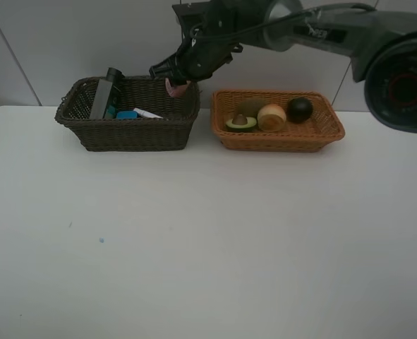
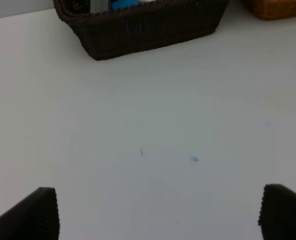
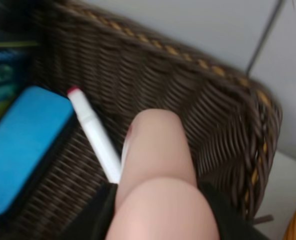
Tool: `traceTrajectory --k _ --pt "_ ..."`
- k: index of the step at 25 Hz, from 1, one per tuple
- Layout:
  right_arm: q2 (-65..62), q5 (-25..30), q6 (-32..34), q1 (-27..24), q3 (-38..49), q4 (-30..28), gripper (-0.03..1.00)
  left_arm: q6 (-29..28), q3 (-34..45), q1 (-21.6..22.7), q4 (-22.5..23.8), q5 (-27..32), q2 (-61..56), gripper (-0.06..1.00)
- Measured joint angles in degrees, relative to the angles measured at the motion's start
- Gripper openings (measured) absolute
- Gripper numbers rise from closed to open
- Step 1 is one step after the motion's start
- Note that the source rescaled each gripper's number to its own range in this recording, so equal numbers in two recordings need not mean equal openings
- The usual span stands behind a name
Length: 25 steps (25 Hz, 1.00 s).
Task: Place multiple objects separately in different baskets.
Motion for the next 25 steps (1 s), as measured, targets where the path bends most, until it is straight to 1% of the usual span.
traceTrajectory --k 6,7,8,9,11,12,13,15,18,22,25 --pt "2.9 -0.7 0.0 -0.7 -0.2 1.4 0.27 0.0 0.0 0.0 0.0 0.0 0.0 1.0" --pt "3.0 -1.0 0.0 -0.7 -0.2 1.5 0.3 0.0 0.0 0.0 0.0 0.0 0.0 1.0" --pt "3.0 -1.7 0.0 -0.7 -0.3 1.5 0.41 0.0 0.0 0.0 0.0 0.0 0.0 1.0" --pt "3.0 -2.7 0.0 -0.7 -0.4 1.5 0.55 0.0 0.0 0.0 0.0 0.0 0.0 1.0" --pt "3.0 -4.0 0.0 -0.7 -0.4 1.5 0.8 0.0 0.0 0.0 0.0 0.0 0.0 1.0" --pt "3.0 -4.0 0.0 -0.7 -0.4 1.5 0.88 0.0 0.0 0.0 0.0 0.0 0.0 1.0" --pt "3.0 -3.8 0.0 -0.7 -0.4 1.5 0.93 0.0 0.0 0.0 0.0 0.0 0.0 1.0" --pt "3.0 -3.3 0.0 -0.7 -0.4 1.5 0.97 0.0 0.0 0.0 0.0 0.0 0.0 1.0" --pt "2.6 -2.0 0.0 -0.7 -0.4 1.5 0.98 0.0 0.0 0.0 0.0 0.0 0.0 1.0" --pt "0.2 2.0 0.0 -0.7 -0.4 1.5 0.99 0.0 0.0 0.0 0.0 0.0 0.0 1.0" --pt "-3.6 6.1 0.0 -1.2 -0.4 1.2 0.99 0.0 0.0 0.0 0.0 0.0 0.0 1.0"
